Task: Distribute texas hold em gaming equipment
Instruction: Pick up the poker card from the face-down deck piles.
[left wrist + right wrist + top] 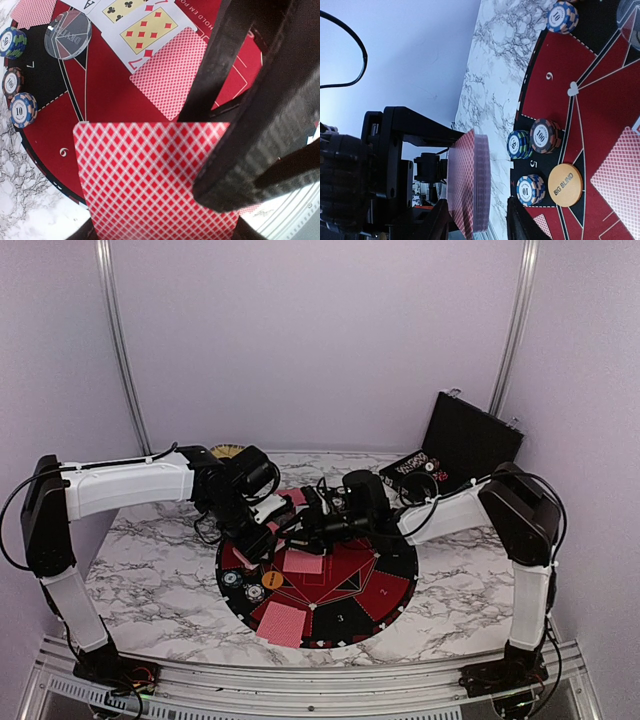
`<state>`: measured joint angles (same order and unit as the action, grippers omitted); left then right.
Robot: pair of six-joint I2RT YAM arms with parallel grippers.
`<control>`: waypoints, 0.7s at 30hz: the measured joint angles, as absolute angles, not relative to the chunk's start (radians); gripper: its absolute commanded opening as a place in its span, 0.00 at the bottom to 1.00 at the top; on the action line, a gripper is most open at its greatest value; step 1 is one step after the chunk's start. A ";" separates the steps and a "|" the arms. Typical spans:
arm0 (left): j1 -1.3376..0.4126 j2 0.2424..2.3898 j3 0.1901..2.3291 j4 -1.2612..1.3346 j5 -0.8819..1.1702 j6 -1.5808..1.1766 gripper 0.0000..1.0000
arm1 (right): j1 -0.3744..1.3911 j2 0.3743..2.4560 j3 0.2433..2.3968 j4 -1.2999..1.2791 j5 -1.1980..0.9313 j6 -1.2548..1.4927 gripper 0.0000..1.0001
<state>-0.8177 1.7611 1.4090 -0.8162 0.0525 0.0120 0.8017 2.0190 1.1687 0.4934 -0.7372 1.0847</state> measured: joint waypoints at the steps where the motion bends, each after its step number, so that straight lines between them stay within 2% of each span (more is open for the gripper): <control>1: -0.818 1.761 1.408 -0.817 0.052 0.012 0.25 | 0.800 2.014 1.164 0.493 -0.735 1.084 0.37; 16: -0.817 1.761 1.398 -0.816 0.051 0.012 0.25 | 0.794 1.989 1.144 0.493 -0.731 1.082 0.25; 21: -0.816 1.761 1.398 -0.816 0.051 0.012 0.25 | 0.799 1.989 1.141 0.493 -0.733 1.092 0.17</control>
